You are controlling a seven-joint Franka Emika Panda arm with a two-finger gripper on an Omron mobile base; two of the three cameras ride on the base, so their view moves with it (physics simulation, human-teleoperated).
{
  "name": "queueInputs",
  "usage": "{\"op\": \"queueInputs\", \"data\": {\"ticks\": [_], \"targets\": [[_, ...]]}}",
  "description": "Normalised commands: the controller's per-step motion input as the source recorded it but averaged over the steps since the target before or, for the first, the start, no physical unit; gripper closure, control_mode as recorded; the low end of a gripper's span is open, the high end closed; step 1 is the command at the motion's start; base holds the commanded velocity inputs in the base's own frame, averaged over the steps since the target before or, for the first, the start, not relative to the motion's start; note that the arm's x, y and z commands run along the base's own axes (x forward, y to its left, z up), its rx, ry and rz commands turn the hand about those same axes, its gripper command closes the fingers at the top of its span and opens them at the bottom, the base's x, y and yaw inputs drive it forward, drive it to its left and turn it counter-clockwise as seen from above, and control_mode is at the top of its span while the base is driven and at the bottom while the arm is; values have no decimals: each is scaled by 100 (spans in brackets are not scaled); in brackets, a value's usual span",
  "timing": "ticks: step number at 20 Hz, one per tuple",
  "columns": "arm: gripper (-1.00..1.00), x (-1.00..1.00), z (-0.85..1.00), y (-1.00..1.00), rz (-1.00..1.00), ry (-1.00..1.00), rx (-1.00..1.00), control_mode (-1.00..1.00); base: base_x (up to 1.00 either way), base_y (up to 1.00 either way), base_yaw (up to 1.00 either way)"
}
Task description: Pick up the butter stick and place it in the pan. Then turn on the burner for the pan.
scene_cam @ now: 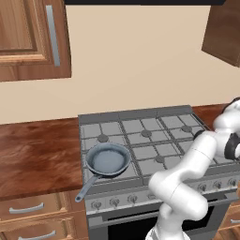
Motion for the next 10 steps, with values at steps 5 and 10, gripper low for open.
{"op": "queueInputs", "data": {"ticks": [5,10], "targets": [[-100,19,0,-22,0,3,0,-100,0,0,0],[-100,11,0,-19,0,5,1,-100,0,0,0]]}}
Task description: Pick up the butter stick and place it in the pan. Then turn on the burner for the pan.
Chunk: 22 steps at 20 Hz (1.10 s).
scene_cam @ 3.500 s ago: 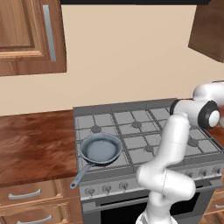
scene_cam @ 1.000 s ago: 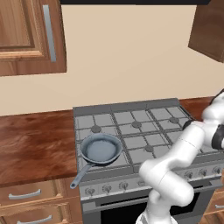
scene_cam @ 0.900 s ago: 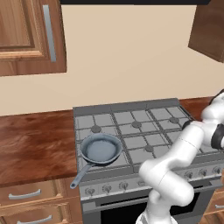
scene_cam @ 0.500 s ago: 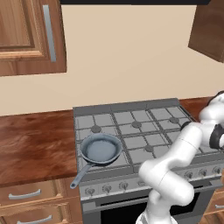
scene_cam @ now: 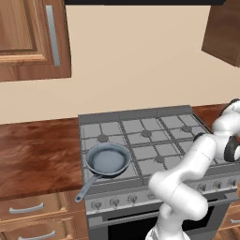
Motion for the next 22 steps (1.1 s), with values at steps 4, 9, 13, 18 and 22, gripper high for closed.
{"op": "queueInputs", "data": {"ticks": [4,9,13,18,22], "targets": [[-100,6,0,-17,0,10,3,-100,0,0,0],[-100,0,0,-14,1,13,4,-100,0,0,0],[100,1,0,-7,0,13,1,-100,0,0,0],[100,1,0,-1,0,6,0,-100,0,0,0],[100,0,0,0,0,0,0,-100,0,0,0]]}}
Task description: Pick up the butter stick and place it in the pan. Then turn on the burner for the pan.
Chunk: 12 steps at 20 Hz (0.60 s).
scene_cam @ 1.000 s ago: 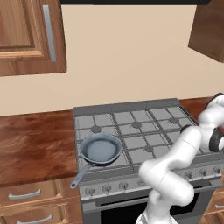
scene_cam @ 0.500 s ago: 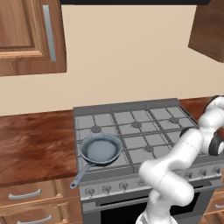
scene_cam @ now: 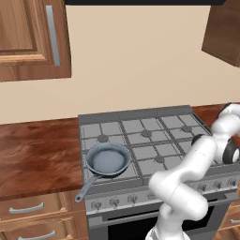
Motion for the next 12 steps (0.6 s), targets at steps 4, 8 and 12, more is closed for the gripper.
{"op": "queueInputs", "data": {"ticks": [4,8,12], "targets": [[100,-16,1,3,0,0,0,-100,0,0,0],[100,-29,8,20,-7,0,1,-100,0,0,0],[100,-24,39,10,-11,-9,3,-100,0,0,0]]}}
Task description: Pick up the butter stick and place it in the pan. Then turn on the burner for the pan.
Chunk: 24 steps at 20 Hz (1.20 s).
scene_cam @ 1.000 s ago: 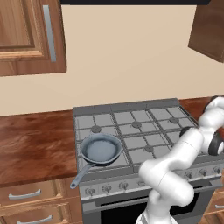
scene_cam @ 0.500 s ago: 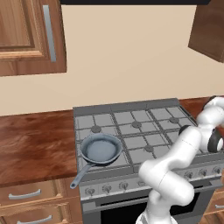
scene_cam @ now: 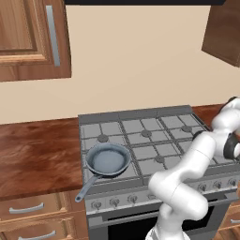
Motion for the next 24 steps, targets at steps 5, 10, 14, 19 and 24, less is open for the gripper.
{"op": "queueInputs", "data": {"ticks": [5,10,14,19,24], "targets": [[100,-26,51,15,-13,-11,3,-100,0,0,0],[100,-39,17,23,-14,-6,2,-100,0,0,0],[100,-40,0,35,-14,-5,1,-100,0,0,0],[100,-47,0,48,-13,-6,0,-100,0,0,0],[100,-67,-4,51,-12,-12,0,-100,0,0,0]]}}
